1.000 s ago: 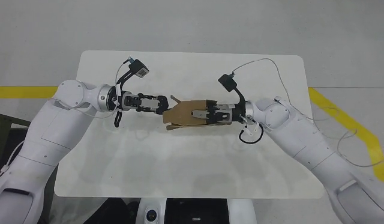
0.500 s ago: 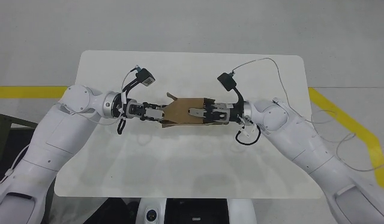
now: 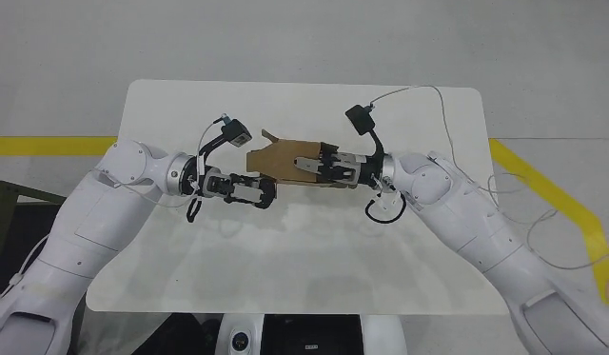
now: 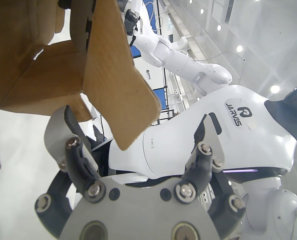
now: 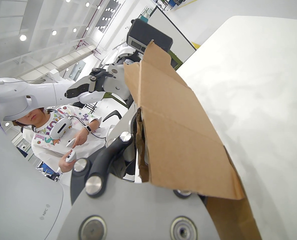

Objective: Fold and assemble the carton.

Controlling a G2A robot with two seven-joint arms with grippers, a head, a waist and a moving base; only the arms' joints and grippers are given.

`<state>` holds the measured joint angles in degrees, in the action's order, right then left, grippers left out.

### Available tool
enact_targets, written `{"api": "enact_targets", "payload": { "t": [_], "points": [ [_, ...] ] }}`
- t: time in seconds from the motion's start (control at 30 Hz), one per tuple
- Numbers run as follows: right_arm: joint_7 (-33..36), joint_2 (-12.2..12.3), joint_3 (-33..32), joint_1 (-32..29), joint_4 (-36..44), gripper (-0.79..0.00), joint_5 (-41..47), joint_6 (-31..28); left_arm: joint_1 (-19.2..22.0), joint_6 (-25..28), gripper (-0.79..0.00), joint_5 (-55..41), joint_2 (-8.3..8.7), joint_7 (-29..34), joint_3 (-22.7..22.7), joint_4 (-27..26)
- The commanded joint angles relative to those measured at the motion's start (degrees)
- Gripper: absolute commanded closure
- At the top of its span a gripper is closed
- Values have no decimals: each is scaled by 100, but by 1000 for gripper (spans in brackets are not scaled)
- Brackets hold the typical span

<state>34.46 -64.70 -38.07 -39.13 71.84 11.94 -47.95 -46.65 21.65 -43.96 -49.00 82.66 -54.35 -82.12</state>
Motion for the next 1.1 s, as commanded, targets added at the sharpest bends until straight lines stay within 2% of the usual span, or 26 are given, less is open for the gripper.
{"api": "enact_targets", "payload": {
  "t": [0.0,0.43,0.67,0.97,1.07],
  "points": [
    [-18,-29,5,-8,4,0,-19,-3,-6,-9,-785,0,-3,8,-7,-7],
    [183,-217,60,-1,-91,0,151,-53,44,13,-785,89,-23,-13,-41,61],
    [246,-184,-204,-82,-229,0,91,-80,63,63,-785,153,-15,-63,-98,197],
    [624,23,-702,-546,-14,0,227,22,192,293,-785,151,13,-295,-350,1029],
    [714,76,-830,-727,114,0,302,62,264,446,-785,472,4,-448,-321,1344]
  ]
}}
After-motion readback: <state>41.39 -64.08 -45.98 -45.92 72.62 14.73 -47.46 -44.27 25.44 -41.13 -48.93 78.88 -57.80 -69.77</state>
